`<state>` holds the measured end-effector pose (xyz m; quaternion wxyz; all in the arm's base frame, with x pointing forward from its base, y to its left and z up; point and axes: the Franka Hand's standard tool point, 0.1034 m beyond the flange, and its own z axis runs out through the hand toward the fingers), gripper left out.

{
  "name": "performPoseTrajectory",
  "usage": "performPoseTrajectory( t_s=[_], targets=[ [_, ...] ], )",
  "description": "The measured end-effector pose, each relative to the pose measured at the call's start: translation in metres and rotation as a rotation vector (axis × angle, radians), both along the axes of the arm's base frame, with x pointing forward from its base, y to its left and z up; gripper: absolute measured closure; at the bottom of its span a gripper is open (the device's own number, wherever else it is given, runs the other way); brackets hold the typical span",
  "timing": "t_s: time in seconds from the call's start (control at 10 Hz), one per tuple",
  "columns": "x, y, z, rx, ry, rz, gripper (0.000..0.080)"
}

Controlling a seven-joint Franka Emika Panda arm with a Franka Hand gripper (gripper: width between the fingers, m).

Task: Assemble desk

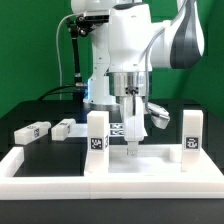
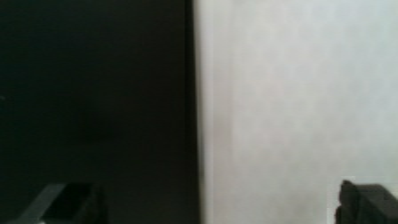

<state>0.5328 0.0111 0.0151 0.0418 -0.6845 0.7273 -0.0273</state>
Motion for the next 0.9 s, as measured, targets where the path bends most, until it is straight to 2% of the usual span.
performPoseTrajectory(
  t_s=[0.4,0.6,0.7,0.8,0.9],
  targets=[
    [-0.0001,0.0004,-0.0009,0.005,0.009,0.0,0.0173],
    [-0.0003,0.0003,-0.0012,0.005,0.009,0.0,0.0528],
    [-0.0003,0.0003,-0.0012,0.004,0.009,0.0,0.0528],
    [-0.0004,0.0003,-0.0013,0.004,0.01,0.0,0.0676],
    [-0.0005,0.0003,-0.0014,0.004,0.01,0.0,0.0676]
  ],
)
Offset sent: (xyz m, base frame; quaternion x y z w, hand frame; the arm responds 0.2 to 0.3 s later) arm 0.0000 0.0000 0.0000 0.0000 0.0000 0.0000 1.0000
